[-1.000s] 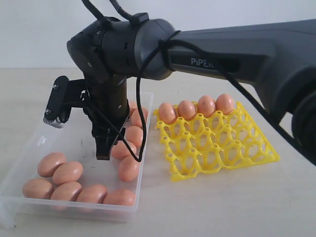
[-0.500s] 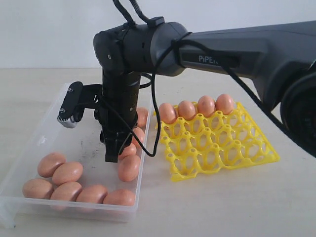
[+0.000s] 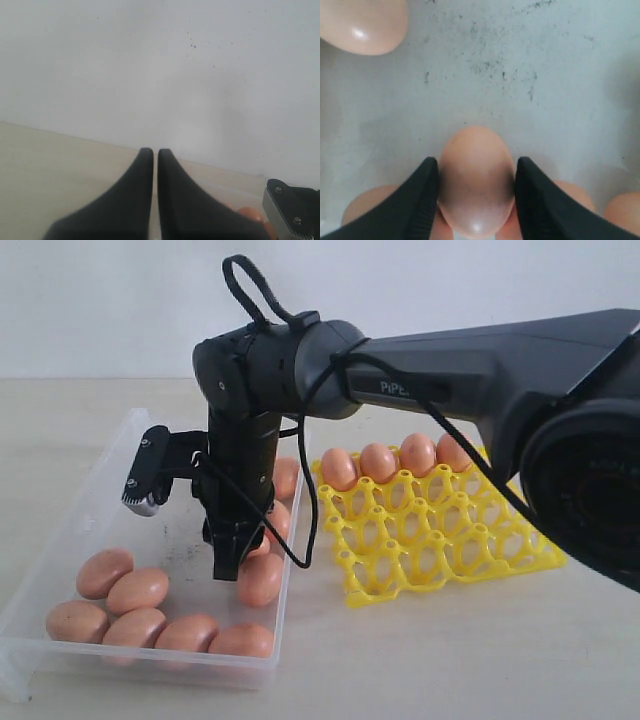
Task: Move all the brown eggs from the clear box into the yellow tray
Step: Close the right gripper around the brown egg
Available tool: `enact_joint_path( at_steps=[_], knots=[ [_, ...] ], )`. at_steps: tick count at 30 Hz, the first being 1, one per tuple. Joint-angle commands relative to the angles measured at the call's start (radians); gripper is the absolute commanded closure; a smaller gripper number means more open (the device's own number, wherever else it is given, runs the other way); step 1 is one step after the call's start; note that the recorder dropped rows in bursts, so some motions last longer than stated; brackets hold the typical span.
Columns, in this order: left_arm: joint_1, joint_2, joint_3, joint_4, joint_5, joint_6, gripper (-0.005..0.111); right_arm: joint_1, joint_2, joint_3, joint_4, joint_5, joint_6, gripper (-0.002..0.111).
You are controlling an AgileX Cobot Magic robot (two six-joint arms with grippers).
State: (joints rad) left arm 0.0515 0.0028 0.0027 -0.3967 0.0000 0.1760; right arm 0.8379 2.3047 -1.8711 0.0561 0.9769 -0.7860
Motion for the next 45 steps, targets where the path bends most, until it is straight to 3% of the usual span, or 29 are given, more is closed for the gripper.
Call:
enact_joint_path(
  at_steps=[1,9,16,32,34,36,42,45],
  knots=[
    [-0.004,-0.003,-0.003,-0.005,0.0,0.006,0.103,-0.003,0.047,0.01,-0.02,-0.003,-0.009,0.069],
    [-0.004,-0.003,-0.003,-0.005,0.0,0.006,0.103,-0.003,0.047,0.01,-0.112,0.024,0.012,0.068],
    [-0.004,-0.003,-0.003,-0.005,0.0,0.006,0.103,-0.003,0.047,0.01,-0.114,-0.008,0.045,0.04],
    [-0.004,-0.003,-0.003,-0.005,0.0,0.006,0.103,-0.001,0.047,0.01,-0.099,-0.04,0.047,0.042],
    [-0.004,-0.003,-0.003,-0.005,0.0,0.006,0.103,-0.001,0.047,0.01,-0.092,-0.042,0.047,0.046],
    [-0.004,-0.003,-0.003,-0.005,0.0,0.006,0.103,-0.001,0.047,0.01,-0.087,-0.043,0.038,0.058],
    [-0.004,-0.003,-0.003,-0.005,0.0,0.006,0.103,-0.001,0.047,0.01,-0.077,-0.043,0.017,0.105],
    [-0.004,-0.003,-0.003,-0.005,0.0,0.006,0.103,-0.001,0.047,0.01,-0.056,-0.043,0.024,0.108]
  ],
)
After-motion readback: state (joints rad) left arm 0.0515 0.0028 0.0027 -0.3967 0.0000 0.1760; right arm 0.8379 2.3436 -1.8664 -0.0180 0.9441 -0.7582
